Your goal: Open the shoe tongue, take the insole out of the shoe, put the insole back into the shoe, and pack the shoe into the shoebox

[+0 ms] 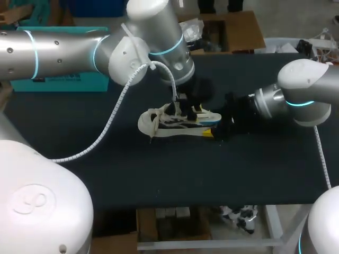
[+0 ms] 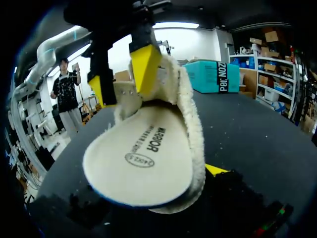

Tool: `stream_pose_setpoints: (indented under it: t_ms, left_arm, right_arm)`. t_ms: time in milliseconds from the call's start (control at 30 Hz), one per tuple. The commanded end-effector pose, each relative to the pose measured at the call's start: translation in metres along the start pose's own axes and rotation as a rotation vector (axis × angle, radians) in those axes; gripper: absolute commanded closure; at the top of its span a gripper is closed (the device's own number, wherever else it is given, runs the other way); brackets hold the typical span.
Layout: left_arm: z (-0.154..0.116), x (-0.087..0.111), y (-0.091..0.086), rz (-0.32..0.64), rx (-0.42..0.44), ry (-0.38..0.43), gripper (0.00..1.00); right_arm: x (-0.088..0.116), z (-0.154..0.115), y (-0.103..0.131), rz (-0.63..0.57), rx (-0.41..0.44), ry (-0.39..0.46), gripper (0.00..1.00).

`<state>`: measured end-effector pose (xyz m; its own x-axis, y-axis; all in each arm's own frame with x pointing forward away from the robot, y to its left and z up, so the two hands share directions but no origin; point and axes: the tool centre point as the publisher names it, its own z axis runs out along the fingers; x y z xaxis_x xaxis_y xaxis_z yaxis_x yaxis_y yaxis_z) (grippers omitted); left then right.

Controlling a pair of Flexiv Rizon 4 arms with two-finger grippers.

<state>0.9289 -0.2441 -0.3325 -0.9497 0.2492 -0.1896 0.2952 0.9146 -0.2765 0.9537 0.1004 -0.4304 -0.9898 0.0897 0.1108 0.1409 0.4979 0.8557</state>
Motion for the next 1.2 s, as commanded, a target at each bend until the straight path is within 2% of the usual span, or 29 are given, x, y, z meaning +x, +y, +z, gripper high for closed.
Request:
stream_pose_setpoints:
  t_ms: [33, 700, 1200]
  left_arm:
    - [0.015, -0.001, -0.009, 0.003, -0.003, -0.007, 0.53]
    - [0.049, -0.018, -0.022, -0.005, -0.012, -0.052, 0.53]
    - [0.024, -0.032, -0.012, -0.052, 0.008, -0.108, 0.59]
  right_arm:
    - [0.000, 0.006, -0.006, -0.001, -0.004, 0.003, 1.00]
    - [0.000, 0.006, -0.006, -0.001, -0.004, 0.003, 1.00]
    - [0.000, 0.006, -0.006, -0.001, -0.004, 0.003, 1.00]
